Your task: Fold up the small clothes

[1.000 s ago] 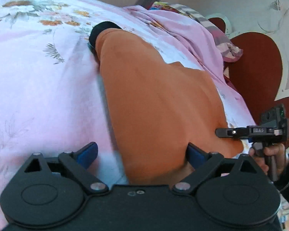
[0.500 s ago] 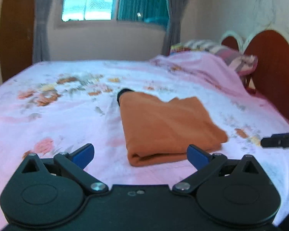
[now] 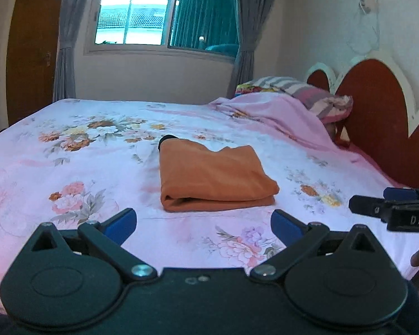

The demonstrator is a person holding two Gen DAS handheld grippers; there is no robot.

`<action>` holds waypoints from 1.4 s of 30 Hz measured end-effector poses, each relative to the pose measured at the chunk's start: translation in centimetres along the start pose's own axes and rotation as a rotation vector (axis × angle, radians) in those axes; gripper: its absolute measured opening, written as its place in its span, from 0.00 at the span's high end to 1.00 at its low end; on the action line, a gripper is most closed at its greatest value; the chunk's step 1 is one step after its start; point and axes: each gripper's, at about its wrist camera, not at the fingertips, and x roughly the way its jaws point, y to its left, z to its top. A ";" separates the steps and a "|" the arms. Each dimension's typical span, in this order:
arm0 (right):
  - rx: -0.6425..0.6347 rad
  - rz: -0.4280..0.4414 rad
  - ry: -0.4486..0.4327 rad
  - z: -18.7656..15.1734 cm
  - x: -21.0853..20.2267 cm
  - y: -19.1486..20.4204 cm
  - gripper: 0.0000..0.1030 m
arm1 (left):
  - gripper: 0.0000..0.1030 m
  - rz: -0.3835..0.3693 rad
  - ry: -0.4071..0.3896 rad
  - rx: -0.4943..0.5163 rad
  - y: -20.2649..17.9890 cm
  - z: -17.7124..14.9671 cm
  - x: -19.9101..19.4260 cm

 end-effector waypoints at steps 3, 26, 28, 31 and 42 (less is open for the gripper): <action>-0.015 -0.005 -0.019 0.0 -0.8 0.4 0.00 | 0.01 -0.001 -0.024 -0.019 0.1 -0.3 -1.0; 0.006 -0.018 -0.094 -0.6 -5.5 0.6 0.00 | 0.01 -0.060 -0.078 0.042 -2.0 -0.1 -3.5; 0.005 -0.019 -0.095 -0.5 -5.5 0.6 0.00 | 0.01 -0.058 -0.079 0.041 -1.9 -0.1 -3.5; 0.005 -0.014 -0.094 -0.5 -5.5 0.5 0.00 | 0.01 -0.060 -0.080 0.047 -2.0 0.0 -3.4; -0.001 -0.010 -0.100 -0.4 -5.3 0.2 0.00 | 0.01 -0.061 -0.083 0.043 -2.1 0.0 -3.4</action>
